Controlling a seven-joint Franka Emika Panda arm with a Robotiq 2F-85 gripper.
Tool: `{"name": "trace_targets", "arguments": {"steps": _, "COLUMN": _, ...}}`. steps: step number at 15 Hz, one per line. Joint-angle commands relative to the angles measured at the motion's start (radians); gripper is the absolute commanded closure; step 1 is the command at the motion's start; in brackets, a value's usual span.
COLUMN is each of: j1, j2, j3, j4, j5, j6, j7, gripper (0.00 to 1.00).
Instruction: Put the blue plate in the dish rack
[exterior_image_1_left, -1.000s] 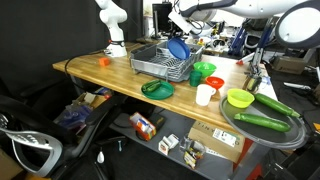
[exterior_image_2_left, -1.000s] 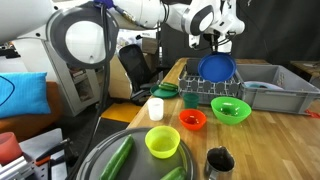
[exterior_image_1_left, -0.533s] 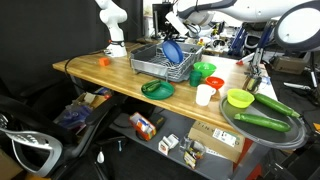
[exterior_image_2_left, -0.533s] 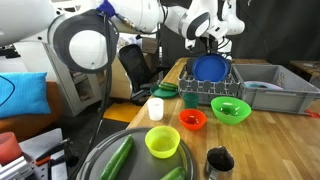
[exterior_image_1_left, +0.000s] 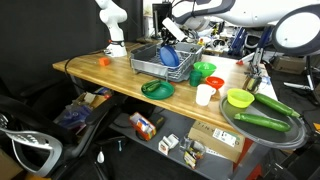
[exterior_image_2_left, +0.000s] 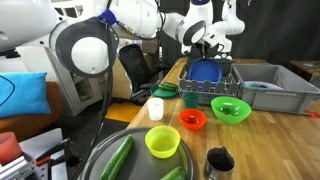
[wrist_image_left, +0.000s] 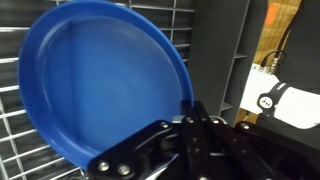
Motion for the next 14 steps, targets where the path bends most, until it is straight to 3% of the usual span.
{"name": "trace_targets", "arguments": {"steps": 1, "j1": -0.012, "j2": 0.024, "j3": -0.017, "j4": 0.013, "j5": 0.005, "j6": -0.047, "j7": 0.009, "gripper": 0.99}}
{"name": "trace_targets", "arguments": {"steps": 2, "j1": -0.015, "j2": 0.030, "j3": -0.020, "j4": 0.013, "j5": 0.004, "j6": -0.049, "j7": 0.013, "gripper": 0.70}}
{"name": "trace_targets", "arguments": {"steps": 4, "j1": -0.024, "j2": 0.030, "j3": -0.016, "j4": 0.013, "j5": 0.010, "j6": -0.053, "j7": 0.004, "gripper": 0.64}}
{"name": "trace_targets", "arguments": {"steps": 10, "j1": -0.050, "j2": -0.029, "j3": 0.033, "j4": 0.015, "j5": 0.041, "j6": -0.104, "j7": -0.029, "gripper": 0.22}}
{"name": "trace_targets", "arguments": {"steps": 11, "j1": -0.037, "j2": -0.006, "j3": 0.004, "j4": 0.021, "j5": 0.018, "j6": -0.045, "j7": -0.006, "gripper": 0.14}}
{"name": "trace_targets", "arguments": {"steps": 12, "j1": -0.038, "j2": -0.019, "j3": 0.005, "j4": 0.017, "j5": 0.019, "j6": -0.050, "j7": -0.006, "gripper": 0.33}}
{"name": "trace_targets", "arguments": {"steps": 14, "j1": -0.037, "j2": -0.017, "j3": 0.004, "j4": 0.011, "j5": 0.019, "j6": -0.049, "j7": -0.006, "gripper": 0.19}}
